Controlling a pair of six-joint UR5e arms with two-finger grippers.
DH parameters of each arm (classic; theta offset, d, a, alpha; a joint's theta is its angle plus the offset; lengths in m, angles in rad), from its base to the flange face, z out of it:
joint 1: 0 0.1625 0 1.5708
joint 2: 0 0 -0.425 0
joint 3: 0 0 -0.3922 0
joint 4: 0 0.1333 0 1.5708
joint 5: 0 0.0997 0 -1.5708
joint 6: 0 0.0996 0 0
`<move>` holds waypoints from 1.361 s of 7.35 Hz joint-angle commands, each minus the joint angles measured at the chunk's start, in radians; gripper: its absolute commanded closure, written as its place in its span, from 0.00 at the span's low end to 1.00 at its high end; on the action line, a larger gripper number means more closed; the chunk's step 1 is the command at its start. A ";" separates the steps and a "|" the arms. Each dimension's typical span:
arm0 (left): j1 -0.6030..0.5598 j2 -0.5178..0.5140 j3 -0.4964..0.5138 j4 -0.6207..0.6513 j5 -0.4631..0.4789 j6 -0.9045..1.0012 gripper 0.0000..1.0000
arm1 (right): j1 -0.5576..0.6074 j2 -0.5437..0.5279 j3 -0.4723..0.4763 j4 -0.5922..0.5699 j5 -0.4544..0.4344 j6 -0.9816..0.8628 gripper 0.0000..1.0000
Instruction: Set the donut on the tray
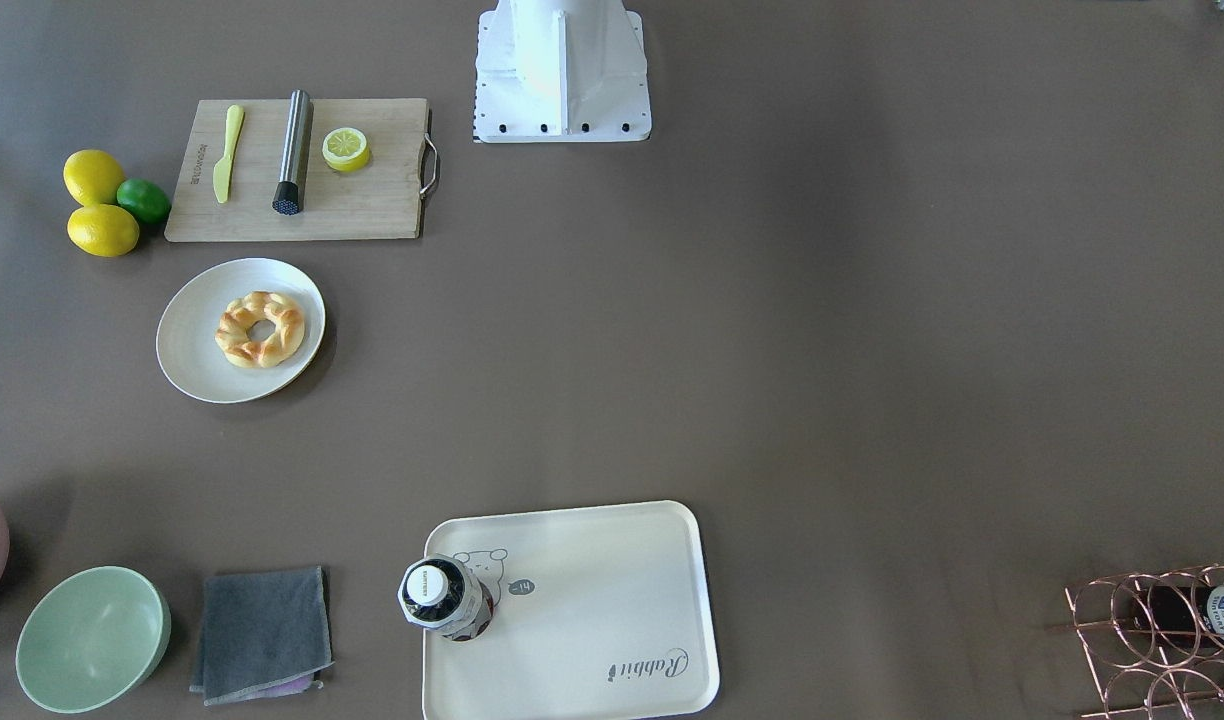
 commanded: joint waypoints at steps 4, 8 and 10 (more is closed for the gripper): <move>0.021 -0.002 0.026 0.000 0.000 -0.010 0.03 | -0.471 0.200 -0.181 0.359 -0.153 0.629 0.00; 0.027 -0.030 0.061 -0.006 0.001 -0.014 0.03 | -0.687 0.334 -0.221 0.360 -0.295 0.844 0.14; 0.027 -0.033 0.060 -0.006 0.001 -0.014 0.03 | -0.696 0.323 -0.297 0.474 -0.289 0.856 0.21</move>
